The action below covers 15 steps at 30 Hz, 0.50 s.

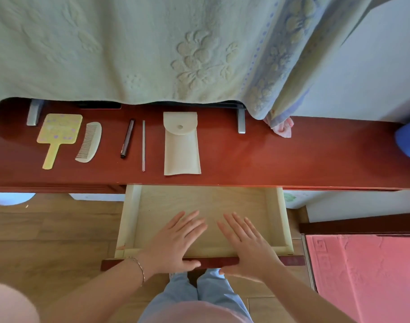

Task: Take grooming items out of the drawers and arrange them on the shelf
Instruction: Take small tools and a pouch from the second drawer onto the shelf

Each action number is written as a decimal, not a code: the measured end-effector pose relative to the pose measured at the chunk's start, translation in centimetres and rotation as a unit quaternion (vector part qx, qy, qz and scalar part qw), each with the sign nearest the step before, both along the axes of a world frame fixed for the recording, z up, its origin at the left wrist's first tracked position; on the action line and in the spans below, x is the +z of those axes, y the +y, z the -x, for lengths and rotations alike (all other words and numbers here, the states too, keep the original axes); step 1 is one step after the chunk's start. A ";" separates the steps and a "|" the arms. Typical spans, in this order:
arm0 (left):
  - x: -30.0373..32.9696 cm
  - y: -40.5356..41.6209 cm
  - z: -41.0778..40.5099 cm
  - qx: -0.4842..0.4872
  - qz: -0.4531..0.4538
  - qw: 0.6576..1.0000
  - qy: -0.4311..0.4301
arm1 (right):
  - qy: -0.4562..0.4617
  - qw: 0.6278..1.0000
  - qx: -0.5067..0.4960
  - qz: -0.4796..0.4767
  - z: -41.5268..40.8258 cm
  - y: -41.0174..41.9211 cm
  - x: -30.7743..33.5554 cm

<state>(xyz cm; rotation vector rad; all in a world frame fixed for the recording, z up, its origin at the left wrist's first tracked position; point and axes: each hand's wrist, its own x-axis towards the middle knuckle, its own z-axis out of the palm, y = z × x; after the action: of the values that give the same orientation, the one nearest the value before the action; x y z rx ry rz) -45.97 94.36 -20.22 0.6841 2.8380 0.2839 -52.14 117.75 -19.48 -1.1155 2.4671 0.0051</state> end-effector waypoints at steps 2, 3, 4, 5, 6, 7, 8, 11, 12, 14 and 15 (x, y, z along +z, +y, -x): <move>-0.6 0.3 -0.9 -0.018 0.019 1.000 -0.015 | 0.009 1.000 0.018 0.000 -0.5 0.5 -0.3; -0.8 0.3 -1.1 -0.022 0.031 0.999 -0.014 | 0.015 1.000 0.021 -0.008 -0.6 0.7 -0.4; -0.8 0.2 -1.2 -0.023 0.040 0.999 -0.010 | 0.018 1.000 0.017 -0.015 -0.6 0.8 -0.4; -0.8 0.2 -1.1 -0.024 0.046 0.999 -0.007 | 0.018 1.000 0.009 -0.018 -0.5 0.8 -0.3; -0.7 0.1 -1.0 -0.025 0.051 0.998 -0.006 | 0.017 1.000 0.003 -0.018 -0.4 0.8 -0.2; -0.6 0.0 -0.9 -0.027 0.054 0.998 -0.002 | 0.020 1.000 0.000 -0.015 -0.3 0.8 -0.1; -0.5 0.0 -0.7 -0.026 0.057 0.998 0.004 | 0.025 1.000 -0.003 -0.012 -0.1 0.7 0.0; -0.1 -0.3 0.2 -0.016 0.066 0.997 0.029 | 0.051 0.998 -0.021 -0.001 0.6 0.1 0.3; -0.1 -0.4 0.7 -0.014 0.071 0.997 0.039 | 0.059 0.998 -0.030 0.002 1.1 -0.1 0.4; 0.2 -0.7 1.8 -0.010 0.085 0.995 0.054 | 0.077 0.996 -0.043 0.005 2.1 -0.7 0.4; 0.3 -0.8 2.4 -0.005 0.093 0.994 0.060 | 0.087 0.995 -0.049 0.006 2.6 -1.0 0.4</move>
<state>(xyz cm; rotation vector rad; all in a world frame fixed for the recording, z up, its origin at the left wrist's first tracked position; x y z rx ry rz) -48.36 93.54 -19.88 0.6986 2.9233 -0.0247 -54.72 116.78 -19.04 -1.0381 2.6769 0.0596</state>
